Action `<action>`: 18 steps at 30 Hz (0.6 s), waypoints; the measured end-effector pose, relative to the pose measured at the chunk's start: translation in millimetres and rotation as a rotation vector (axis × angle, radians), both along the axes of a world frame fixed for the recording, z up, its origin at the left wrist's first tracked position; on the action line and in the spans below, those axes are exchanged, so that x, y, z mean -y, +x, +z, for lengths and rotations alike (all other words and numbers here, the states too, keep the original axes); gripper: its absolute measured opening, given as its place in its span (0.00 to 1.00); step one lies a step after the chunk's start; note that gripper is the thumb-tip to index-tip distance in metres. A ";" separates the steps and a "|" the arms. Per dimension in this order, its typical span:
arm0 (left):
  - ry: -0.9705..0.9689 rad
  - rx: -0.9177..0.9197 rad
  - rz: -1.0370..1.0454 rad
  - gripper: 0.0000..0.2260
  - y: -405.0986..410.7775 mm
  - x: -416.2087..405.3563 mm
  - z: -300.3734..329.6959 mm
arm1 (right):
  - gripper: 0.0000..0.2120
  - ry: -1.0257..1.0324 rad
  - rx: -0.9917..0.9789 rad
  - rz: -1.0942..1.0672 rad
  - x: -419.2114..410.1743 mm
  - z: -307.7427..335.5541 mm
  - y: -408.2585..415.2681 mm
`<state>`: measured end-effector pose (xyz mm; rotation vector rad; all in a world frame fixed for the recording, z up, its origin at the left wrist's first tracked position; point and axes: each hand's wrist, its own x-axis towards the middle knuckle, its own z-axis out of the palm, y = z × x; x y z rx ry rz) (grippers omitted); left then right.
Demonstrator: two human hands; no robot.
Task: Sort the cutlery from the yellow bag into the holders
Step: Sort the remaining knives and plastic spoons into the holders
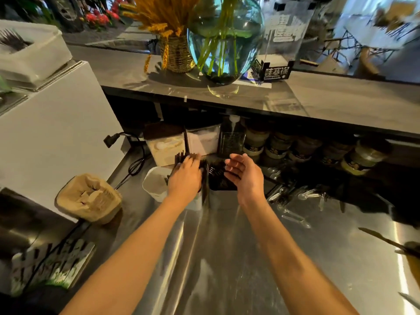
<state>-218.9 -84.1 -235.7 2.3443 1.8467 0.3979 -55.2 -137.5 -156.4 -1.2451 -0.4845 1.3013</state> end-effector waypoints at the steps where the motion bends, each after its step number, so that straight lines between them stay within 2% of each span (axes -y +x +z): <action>1: 0.013 0.028 -0.006 0.23 0.4 0.6 5.0 | 0.18 0.000 -0.007 -0.007 2.1 0.4 6.4; 5: 0.049 0.305 -0.020 0.19 28.2 9.2 25.9 | 0.17 0.014 -0.040 -0.018 9.4 2.4 36.0; 11: 0.005 0.717 -0.024 0.19 123.7 47.4 49.8 | 0.15 0.020 0.005 -0.083 25.7 -0.9 109.5; 14: -0.094 0.742 -0.018 0.17 174.7 56.9 46.9 | 0.12 -0.007 0.121 -0.143 33.0 -17.4 159.2; 18: -0.336 0.632 -0.012 0.21 236.0 60.0 16.4 | 0.10 -0.080 0.301 -0.188 37.0 -58.9 230.8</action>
